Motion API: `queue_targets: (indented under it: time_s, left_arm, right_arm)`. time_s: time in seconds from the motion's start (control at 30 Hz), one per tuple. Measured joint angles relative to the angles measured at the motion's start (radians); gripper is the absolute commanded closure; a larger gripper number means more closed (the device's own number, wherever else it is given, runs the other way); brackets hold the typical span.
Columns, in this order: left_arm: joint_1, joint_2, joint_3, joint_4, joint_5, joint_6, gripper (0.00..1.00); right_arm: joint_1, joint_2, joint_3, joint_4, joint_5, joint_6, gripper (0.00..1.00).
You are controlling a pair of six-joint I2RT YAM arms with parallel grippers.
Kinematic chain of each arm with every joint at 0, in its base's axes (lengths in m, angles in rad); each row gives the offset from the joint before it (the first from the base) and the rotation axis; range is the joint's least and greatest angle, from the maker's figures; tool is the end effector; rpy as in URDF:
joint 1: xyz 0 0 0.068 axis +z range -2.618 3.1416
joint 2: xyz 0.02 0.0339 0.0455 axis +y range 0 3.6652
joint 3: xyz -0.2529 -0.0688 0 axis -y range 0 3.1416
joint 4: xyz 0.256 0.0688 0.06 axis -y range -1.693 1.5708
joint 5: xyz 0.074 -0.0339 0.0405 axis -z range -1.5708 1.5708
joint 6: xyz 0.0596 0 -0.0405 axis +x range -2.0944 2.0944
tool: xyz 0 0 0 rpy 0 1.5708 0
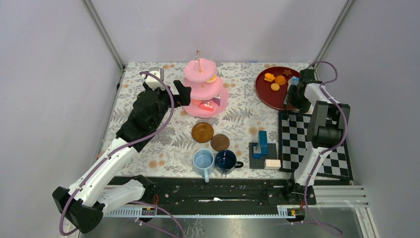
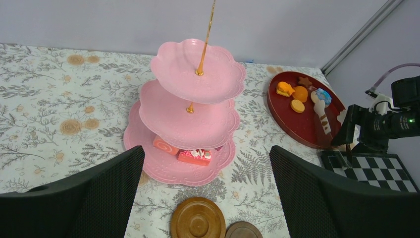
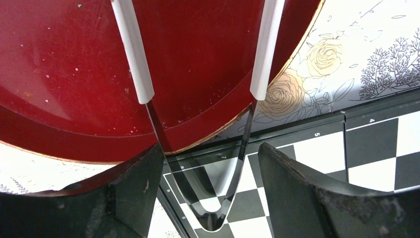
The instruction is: Serve the afternoon tea
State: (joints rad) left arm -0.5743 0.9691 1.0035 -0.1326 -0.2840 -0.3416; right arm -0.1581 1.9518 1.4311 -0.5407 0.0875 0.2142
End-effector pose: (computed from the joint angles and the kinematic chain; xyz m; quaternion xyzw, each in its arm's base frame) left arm 0.2284 -0.1279 0.3779 -0.0092 0.7396 -0.1999 0.6427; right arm 0.4248 -0.0730 0.1565 0.1898 0.9481 -0.0352 0.2528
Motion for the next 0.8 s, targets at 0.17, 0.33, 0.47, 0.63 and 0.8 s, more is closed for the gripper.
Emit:
queue_targets:
  time_s: [0.17, 0.33, 0.47, 0.63, 0.8]
  left_arm:
    - [0.0, 0.006, 0.0, 0.0, 0.0, 0.0, 0.01]
    - [0.0, 0.01, 0.0, 0.0, 0.0, 0.0, 0.01]
    - [0.0, 0.01, 0.0, 0.0, 0.0, 0.0, 0.01]
    - [0.0, 0.01, 0.0, 0.0, 0.001, 0.0, 0.01]
    - [0.0, 0.01, 0.0, 0.0, 0.003, -0.001, 0.01]
  right_arm:
    - [0.0, 0.025, 0.005, 0.01, 0.0, 0.0, 0.23]
    - [0.0, 0.031, 0.012, 0.01, 0.002, 0.0, 0.28]
    - [0.0, 0.037, 0.024, 0.008, 0.002, -0.001, 0.37]
    - [0.0, 0.039, 0.043, -0.004, 0.002, -0.009, 0.39]
    - [0.0, 0.065, 0.114, -0.043, 0.0, -0.02, 0.39]
